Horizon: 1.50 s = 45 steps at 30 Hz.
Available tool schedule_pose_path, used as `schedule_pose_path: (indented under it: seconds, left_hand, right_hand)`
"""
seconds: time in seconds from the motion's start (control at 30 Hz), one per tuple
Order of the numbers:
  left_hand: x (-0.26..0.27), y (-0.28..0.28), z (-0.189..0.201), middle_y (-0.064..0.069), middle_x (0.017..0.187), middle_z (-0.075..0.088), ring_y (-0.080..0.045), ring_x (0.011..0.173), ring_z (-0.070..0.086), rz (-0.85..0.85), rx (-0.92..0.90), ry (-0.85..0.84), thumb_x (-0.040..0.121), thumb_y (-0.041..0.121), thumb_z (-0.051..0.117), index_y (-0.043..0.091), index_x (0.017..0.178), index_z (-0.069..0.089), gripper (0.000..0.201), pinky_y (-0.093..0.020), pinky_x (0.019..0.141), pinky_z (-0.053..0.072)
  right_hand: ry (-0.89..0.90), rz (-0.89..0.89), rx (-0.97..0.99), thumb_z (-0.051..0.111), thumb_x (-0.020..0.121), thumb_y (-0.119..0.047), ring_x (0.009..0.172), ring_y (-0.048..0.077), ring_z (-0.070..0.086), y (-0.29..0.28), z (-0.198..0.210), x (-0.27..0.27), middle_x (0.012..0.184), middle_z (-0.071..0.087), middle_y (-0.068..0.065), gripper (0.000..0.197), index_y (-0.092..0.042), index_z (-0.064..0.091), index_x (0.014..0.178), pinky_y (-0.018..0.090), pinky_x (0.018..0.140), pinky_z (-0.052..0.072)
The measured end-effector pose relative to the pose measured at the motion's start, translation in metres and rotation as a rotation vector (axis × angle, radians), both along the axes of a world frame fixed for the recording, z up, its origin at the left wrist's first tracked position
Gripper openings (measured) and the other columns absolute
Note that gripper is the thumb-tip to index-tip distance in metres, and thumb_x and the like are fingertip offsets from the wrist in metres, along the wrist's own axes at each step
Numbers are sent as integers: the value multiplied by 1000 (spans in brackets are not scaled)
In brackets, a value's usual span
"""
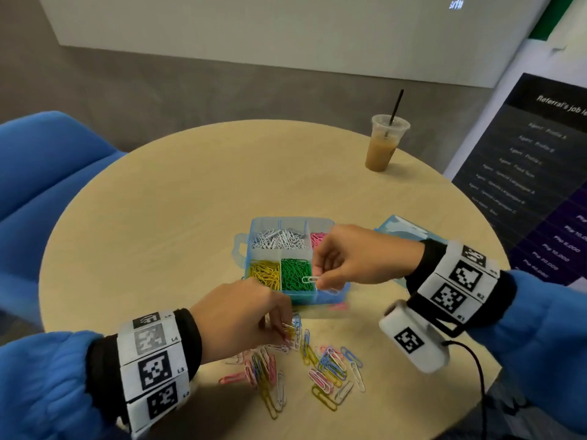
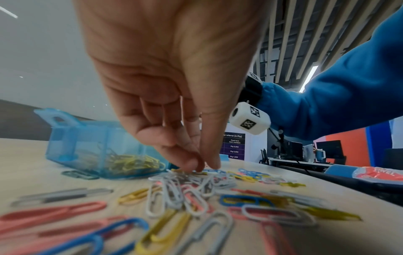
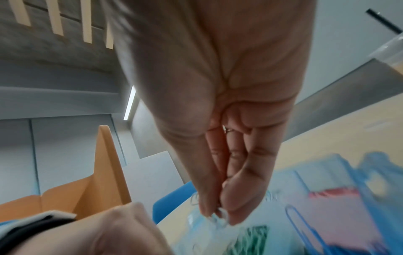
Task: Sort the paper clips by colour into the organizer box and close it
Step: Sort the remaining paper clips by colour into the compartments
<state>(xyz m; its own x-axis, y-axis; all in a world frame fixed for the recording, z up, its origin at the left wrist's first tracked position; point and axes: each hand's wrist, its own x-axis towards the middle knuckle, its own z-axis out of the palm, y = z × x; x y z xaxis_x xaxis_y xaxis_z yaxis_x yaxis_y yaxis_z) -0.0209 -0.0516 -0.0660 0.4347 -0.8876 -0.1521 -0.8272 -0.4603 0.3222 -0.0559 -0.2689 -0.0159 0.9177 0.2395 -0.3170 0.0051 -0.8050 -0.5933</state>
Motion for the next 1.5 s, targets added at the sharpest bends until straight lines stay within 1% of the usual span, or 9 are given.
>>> schedule_pose_path:
  seconds: [0.2, 0.4, 0.6, 0.7, 0.83, 1.1, 1.3, 1.4, 1.5]
  left_hand:
    - [15, 0, 0, 18, 100, 67, 7, 68, 46, -77, -56, 72, 86, 35, 68, 33, 107, 64, 21, -19, 70, 48]
    - [20, -5, 5, 12, 108, 60, -3, 83, 52, -192, -93, 139, 89, 33, 68, 31, 111, 65, 23, -26, 73, 47]
    - [23, -7, 8, 12, 111, 63, 14, 80, 36, -245, -98, 148, 90, 31, 67, 29, 113, 66, 23, -13, 68, 36]
    - [24, -4, 12, 13, 109, 64, 10, 79, 40, -241, -98, 142, 90, 32, 67, 29, 110, 67, 20, -17, 71, 45]
    - [26, 3, 18, 16, 113, 62, 5, 80, 44, -203, -30, 50, 91, 31, 65, 32, 116, 64, 25, -9, 65, 33]
    - [20, 27, 22, 21, 118, 58, 1, 88, 61, -140, 57, -13, 89, 36, 66, 39, 119, 59, 31, -21, 70, 45]
    - [6, 39, 18, 26, 110, 55, 5, 83, 58, -99, 52, -45, 88, 40, 65, 44, 114, 56, 27, -21, 67, 46]
    - [-2, 38, 17, 27, 108, 57, 4, 85, 58, -77, 47, -42, 89, 41, 65, 44, 113, 56, 27, -20, 69, 46]
    - [-12, 37, 15, 24, 109, 59, 3, 86, 56, -64, 64, -47, 88, 41, 64, 43, 115, 56, 28, -19, 70, 45]
  right_hand:
    - [9, -29, -8, 76, 82, -9, 58, 8, 66, 6, 16, 41, 65, 69, 1, 7, -7, 69, 82, 19, 62, 51]
    - [25, -51, -59, 76, 81, -10, 57, 7, 66, 13, 31, 78, 70, 71, 5, 13, -1, 70, 89, 19, 60, 54]
    - [-32, -63, -160, 75, 82, -10, 60, 11, 67, 14, 41, 114, 73, 73, 10, 10, -3, 70, 88, 21, 59, 56]
    - [-2, -44, -182, 74, 83, -8, 60, 8, 68, 17, 35, 123, 73, 72, 6, 11, -3, 73, 93, 21, 62, 57]
    - [5, 10, -283, 71, 86, -8, 65, 10, 70, 17, 32, 123, 75, 72, 3, 16, -3, 73, 101, 25, 70, 59]
    - [-44, 369, -548, 74, 84, -22, 67, 10, 64, 39, 40, 44, 76, 70, -3, 9, -14, 71, 84, 26, 70, 55]
    - [-26, 264, -732, 72, 68, -67, 56, 16, 45, 47, 2, -54, 69, 54, 3, 62, -8, 53, 77, 30, 47, 36]
    - [-24, 144, -681, 72, 59, -75, 79, 24, 56, 42, -24, -75, 93, 59, 7, 76, -9, 50, 90, 36, 68, 49]
    - [-73, 96, -617, 75, 58, -72, 93, 24, 53, 43, -42, -84, 105, 52, 4, 76, -15, 46, 98, 35, 78, 46]
